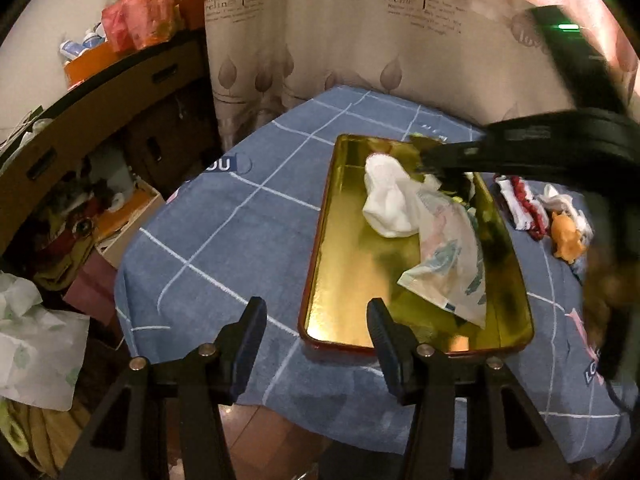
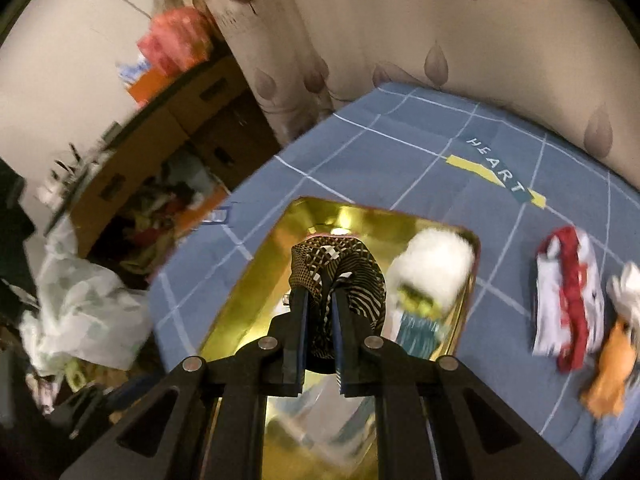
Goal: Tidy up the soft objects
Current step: 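Lower the wet-wipe pack into the tray while the right tool carries the dark cloth there, then release the dark cloth in the tray with the right tool and withdraw, then grasp the red-white cloth bag with the left tool, then place the red-white bag in the tray while the right tool grasps the blue towel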
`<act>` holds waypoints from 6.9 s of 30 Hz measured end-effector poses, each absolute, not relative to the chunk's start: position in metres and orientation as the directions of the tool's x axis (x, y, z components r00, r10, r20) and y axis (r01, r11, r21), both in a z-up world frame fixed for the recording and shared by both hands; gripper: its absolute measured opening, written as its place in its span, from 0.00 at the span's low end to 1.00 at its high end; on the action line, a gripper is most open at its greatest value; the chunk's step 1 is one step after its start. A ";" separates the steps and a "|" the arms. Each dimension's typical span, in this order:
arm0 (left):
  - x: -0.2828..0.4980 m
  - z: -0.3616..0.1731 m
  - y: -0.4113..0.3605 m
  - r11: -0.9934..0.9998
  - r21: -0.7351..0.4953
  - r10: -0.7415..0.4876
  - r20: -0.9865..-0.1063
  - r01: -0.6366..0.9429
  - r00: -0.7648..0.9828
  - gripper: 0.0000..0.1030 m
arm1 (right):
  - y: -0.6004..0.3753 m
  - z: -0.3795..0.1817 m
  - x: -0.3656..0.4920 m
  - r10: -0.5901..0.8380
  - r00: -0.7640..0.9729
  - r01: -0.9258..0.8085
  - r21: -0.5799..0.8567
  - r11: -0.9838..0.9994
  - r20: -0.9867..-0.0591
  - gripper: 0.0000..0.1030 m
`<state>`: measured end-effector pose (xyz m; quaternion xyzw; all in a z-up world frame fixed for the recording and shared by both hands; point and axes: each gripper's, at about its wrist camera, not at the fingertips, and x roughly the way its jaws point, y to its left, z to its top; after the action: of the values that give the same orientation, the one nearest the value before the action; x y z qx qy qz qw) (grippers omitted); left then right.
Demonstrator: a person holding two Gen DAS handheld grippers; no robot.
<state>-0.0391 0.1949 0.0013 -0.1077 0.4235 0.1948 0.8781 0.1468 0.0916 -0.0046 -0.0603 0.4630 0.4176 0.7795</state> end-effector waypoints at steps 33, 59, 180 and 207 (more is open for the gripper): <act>-0.032 -0.007 0.182 0.922 0.013 0.241 -0.802 -0.387 0.547 0.52 | -0.068 0.003 0.096 0.547 0.596 -0.537 0.215 0.816 -0.587 0.86; 0.177 0.027 0.033 0.970 -0.205 -0.124 -0.879 -0.129 0.461 0.71 | -0.329 -0.071 0.099 0.087 0.705 -0.163 -0.041 0.986 -0.704 0.97; 0.068 -0.028 0.196 0.962 0.076 0.201 -0.846 -0.260 0.494 0.65 | -0.181 0.004 0.066 0.572 0.503 -0.540 0.281 0.793 -0.648 0.22; -0.085 0.033 0.232 0.842 -0.144 0.309 -0.661 -0.520 0.684 0.73 | -0.027 0.028 0.040 0.723 0.262 -0.759 0.326 0.564 -0.640 0.23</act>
<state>-0.0846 0.2322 0.0327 -0.1624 0.3248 0.2293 0.9031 0.0395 -0.0270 0.0280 -0.0232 0.3891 0.4663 0.7941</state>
